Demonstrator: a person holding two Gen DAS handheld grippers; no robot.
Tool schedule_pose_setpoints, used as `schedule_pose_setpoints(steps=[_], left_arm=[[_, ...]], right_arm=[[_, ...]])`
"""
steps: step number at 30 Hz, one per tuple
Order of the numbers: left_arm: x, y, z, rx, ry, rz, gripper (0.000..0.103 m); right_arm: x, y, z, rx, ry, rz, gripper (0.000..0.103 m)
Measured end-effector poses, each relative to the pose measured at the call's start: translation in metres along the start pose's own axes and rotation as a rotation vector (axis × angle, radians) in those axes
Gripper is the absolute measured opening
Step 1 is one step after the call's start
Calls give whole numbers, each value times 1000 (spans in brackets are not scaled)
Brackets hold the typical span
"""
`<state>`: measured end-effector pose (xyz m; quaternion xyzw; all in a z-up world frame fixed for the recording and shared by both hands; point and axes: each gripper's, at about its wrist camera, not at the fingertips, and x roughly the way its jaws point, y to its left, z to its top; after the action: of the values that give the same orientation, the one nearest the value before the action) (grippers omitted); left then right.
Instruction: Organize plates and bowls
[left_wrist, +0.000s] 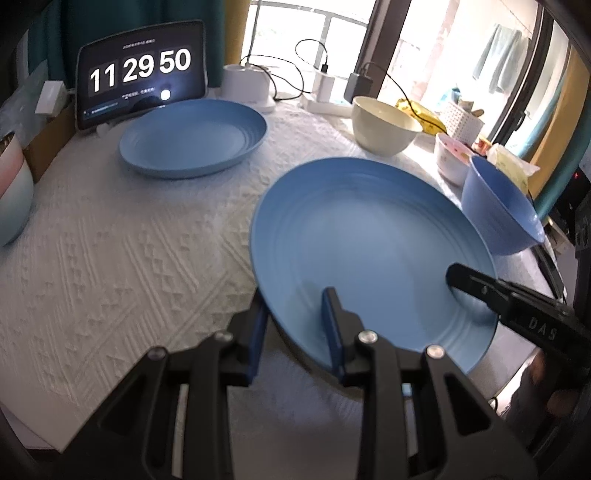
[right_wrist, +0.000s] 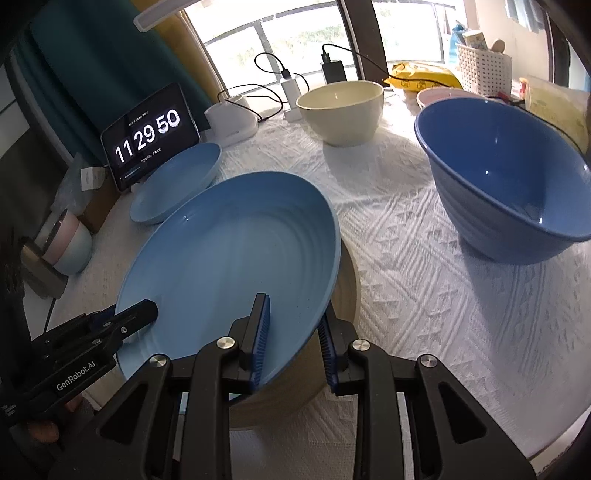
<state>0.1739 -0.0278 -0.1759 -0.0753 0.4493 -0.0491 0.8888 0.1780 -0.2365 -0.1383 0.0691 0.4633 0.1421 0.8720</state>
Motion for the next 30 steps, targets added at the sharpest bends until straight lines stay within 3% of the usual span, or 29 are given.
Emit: schedule_pose_setpoints(steps=[6,9,17,19,25,28,30], left_arm=[[-2,3,-2,27,10,37,32],[0,9,-2,24,16,60,32],[1,14,0,3,13,51,33],[1,17,1,-3,9,49,33],[7,15,1,-2,28,37,33],[11,13,0,4,38,24,33],[15,12,-1,6,51,18,33]], right_arm=[[5,-5,-1,-3,21,-44,28],[2,-11,-1,7,22,-18,28],[-4,0,-1,-77,44,-60,28],[-10,2,1,-99,37,-94,36],[-21,-10,8,-114,0,-144,37],[-5,-24,8,-65,30,-106,37],[5,-28,5,-47,69,-85,29]])
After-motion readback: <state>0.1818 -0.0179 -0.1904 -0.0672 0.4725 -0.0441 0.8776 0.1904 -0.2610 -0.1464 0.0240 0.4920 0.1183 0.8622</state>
